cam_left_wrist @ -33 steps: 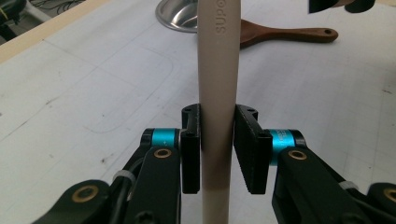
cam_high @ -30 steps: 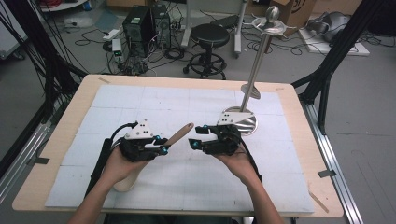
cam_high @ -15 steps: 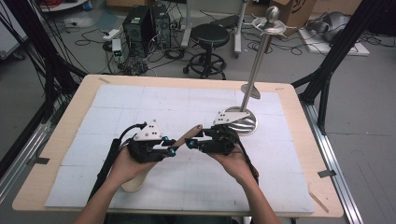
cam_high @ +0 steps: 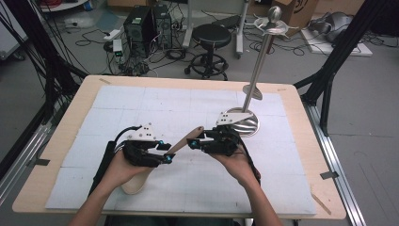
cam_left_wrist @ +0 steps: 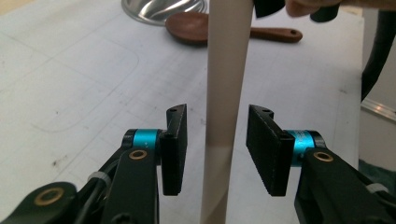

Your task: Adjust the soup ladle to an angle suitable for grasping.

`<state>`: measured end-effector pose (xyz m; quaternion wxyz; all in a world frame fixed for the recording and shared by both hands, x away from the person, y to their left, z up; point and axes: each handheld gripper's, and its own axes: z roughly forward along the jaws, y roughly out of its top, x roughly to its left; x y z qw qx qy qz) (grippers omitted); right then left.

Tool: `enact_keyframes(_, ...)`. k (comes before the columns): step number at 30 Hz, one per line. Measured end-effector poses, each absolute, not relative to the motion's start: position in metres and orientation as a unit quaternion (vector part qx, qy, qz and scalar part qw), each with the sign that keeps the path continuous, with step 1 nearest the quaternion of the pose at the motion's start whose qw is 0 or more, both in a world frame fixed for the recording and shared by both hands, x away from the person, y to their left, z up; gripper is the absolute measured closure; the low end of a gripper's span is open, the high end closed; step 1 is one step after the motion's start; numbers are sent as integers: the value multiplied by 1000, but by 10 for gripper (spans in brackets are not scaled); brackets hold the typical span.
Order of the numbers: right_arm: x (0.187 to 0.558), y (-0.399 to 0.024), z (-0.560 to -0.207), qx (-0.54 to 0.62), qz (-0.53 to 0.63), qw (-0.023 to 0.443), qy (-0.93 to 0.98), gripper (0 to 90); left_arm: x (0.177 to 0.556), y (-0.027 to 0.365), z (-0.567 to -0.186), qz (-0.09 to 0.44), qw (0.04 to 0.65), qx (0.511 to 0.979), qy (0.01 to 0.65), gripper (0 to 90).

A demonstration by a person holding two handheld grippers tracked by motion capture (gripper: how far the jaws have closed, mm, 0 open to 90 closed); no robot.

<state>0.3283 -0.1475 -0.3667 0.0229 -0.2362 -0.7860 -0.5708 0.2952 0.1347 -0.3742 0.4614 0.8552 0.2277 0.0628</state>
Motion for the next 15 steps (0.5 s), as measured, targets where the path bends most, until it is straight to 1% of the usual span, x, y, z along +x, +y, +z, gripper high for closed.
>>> enact_keyframes(3,329,-147,-366,-235,-571,24,-786,599,294,133,-376,62,454,861,221,649)
enact_keyframes(5,328,-147,-365,-234,-572,23,-786,597,293,132,-376,68,453,862,218,727)
enact_keyframes(6,328,-146,-365,-235,-573,25,-785,590,293,132,-375,69,453,862,218,752)
enact_keyframes(11,328,-143,-364,-242,-575,27,-781,548,292,129,-373,81,454,860,219,760)
enact_keyframes(13,328,-141,-364,-244,-573,31,-782,547,291,126,-371,85,459,857,217,762)
enact_keyframes(15,328,-139,-364,-242,-573,30,-782,568,290,123,-368,91,461,856,216,763)
